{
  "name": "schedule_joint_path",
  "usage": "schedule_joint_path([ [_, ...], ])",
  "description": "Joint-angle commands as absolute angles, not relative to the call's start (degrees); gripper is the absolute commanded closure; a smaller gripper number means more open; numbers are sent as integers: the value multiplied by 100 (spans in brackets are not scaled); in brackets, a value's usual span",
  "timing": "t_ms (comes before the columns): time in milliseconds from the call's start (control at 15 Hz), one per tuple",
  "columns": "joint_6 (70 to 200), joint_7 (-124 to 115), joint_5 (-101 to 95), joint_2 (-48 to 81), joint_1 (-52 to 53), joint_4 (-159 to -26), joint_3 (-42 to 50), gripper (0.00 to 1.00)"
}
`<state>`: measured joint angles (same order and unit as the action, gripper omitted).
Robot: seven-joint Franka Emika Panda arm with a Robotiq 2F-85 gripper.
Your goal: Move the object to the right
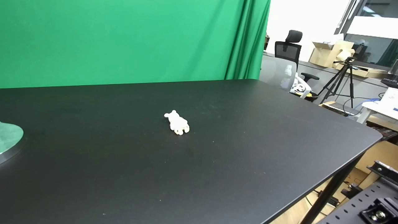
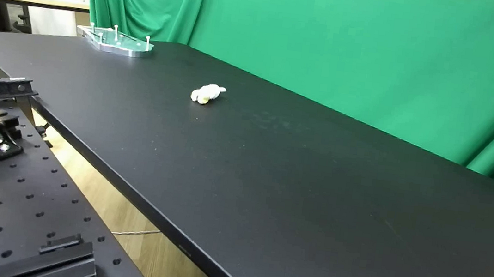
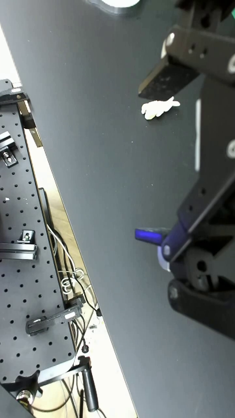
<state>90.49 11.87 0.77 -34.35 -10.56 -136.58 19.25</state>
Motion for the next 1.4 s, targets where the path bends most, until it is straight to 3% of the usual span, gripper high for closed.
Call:
schedule_joint_path([
  [0, 9040, 1252, 115, -3406, -1149, -13656, 1851, 0],
  [467, 9225, 1247, 115, -3196, -1105, -13802, 1686, 0],
  [733, 10132, 1144, -20, -3267, -971, -14414, 1226, 0],
  [1333, 10147, 1145, -33, -3352, -977, -14444, 1248, 0],
])
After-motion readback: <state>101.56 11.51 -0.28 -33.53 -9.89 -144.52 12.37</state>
